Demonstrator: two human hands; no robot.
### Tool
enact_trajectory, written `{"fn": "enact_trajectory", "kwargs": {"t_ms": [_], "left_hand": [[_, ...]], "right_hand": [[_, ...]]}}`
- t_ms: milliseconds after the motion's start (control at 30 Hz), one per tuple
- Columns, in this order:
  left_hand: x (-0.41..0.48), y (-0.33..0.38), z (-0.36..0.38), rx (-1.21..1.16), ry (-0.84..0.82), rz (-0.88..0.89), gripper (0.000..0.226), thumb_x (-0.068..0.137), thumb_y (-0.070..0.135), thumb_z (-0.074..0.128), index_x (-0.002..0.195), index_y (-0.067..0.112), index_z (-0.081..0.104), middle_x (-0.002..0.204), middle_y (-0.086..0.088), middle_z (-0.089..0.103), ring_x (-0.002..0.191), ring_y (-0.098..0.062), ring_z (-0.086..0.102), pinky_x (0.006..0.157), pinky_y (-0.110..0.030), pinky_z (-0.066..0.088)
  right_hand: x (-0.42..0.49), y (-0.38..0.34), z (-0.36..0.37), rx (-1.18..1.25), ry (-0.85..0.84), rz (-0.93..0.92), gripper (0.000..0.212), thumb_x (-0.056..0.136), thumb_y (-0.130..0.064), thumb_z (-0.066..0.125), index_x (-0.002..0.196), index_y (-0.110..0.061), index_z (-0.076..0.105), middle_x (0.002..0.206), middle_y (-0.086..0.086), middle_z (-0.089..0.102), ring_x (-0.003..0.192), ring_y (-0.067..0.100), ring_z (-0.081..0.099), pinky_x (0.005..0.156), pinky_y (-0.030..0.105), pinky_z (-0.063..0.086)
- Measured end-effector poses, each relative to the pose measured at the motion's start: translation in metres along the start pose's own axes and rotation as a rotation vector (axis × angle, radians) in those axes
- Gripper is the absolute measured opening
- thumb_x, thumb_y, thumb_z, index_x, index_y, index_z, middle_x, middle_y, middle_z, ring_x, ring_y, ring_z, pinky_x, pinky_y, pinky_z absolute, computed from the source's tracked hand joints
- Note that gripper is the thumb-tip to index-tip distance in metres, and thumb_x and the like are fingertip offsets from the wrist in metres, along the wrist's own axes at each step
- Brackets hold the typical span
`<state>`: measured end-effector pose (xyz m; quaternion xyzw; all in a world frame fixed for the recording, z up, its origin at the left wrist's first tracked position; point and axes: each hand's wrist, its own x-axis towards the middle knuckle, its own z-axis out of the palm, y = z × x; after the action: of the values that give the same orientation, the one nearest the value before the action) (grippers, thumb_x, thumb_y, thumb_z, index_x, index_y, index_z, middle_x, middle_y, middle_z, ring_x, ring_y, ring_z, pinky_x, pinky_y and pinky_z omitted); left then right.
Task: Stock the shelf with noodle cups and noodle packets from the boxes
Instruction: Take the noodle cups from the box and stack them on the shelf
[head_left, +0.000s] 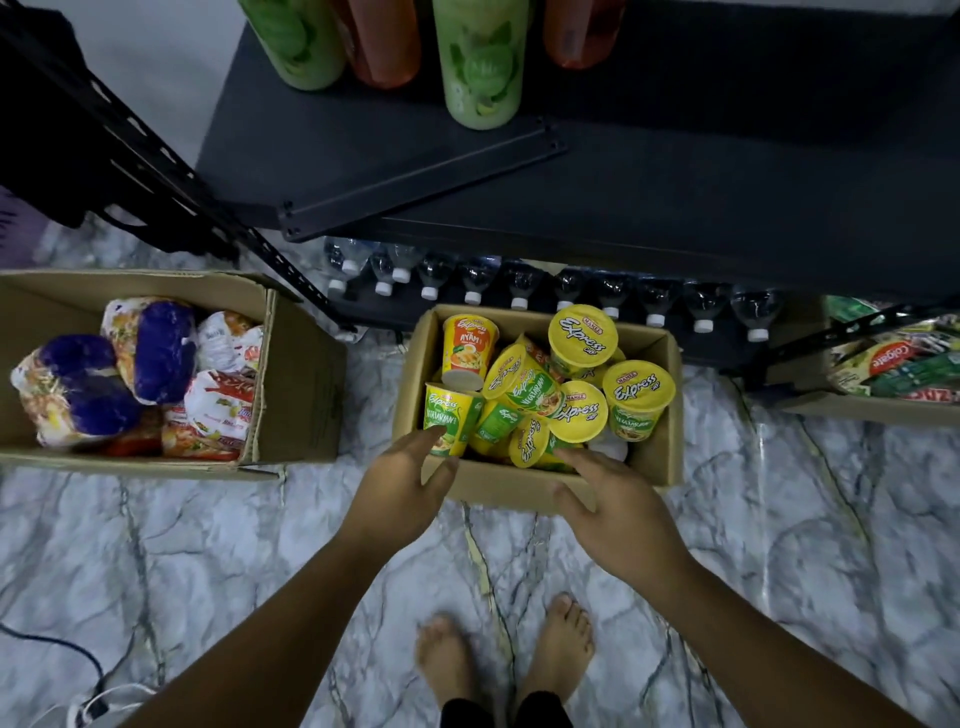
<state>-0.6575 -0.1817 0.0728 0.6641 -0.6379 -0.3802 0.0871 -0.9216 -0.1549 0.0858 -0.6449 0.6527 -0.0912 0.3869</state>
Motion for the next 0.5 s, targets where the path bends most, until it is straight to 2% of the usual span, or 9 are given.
{"fn": "enact_trajectory", "kwargs": {"t_ms": [200, 300, 433, 500], "left_hand": [[0.005, -0.003, 0.004, 0.077, -0.014, 0.016, 0.053, 0.101, 0.038, 0.061, 0.147, 0.012, 0.054, 0.144, -0.007, 0.059, 0.132, -0.025, 0.054, 0.100, -0.033, 0.045], [0.015, -0.010, 0.006, 0.133, -0.022, 0.030, 0.056, 0.100, 0.041, 0.061, 0.148, 0.012, 0.053, 0.143, -0.008, 0.059, 0.131, -0.027, 0.053, 0.100, -0.037, 0.048], [0.039, -0.018, 0.006, 0.192, -0.018, 0.057, 0.061, 0.097, 0.044, 0.063, 0.149, 0.015, 0.050, 0.142, -0.008, 0.058, 0.128, -0.027, 0.053, 0.095, -0.039, 0.049], [0.056, -0.026, 0.007, 0.208, -0.022, 0.063, 0.066, 0.095, 0.047, 0.063, 0.152, 0.019, 0.046, 0.142, -0.009, 0.056, 0.130, -0.030, 0.049, 0.096, -0.042, 0.049]], "right_hand": [[0.015, -0.007, 0.001, -0.207, -0.117, -0.061, 0.062, 0.095, -0.050, 0.042, 0.145, -0.017, 0.056, 0.143, 0.000, 0.059, 0.131, 0.024, 0.055, 0.104, 0.045, 0.047], [0.027, -0.009, 0.004, -0.269, -0.103, -0.081, 0.059, 0.096, -0.049, 0.045, 0.146, -0.019, 0.055, 0.144, -0.001, 0.059, 0.131, 0.024, 0.054, 0.104, 0.042, 0.047], [0.049, -0.012, 0.008, -0.320, -0.094, -0.058, 0.057, 0.101, -0.050, 0.049, 0.153, -0.029, 0.043, 0.154, -0.005, 0.046, 0.139, 0.022, 0.044, 0.106, 0.039, 0.044], [0.063, -0.012, 0.011, -0.313, -0.077, -0.049, 0.057, 0.100, -0.050, 0.052, 0.153, -0.030, 0.042, 0.155, -0.003, 0.043, 0.139, 0.023, 0.043, 0.104, 0.040, 0.046]]}}
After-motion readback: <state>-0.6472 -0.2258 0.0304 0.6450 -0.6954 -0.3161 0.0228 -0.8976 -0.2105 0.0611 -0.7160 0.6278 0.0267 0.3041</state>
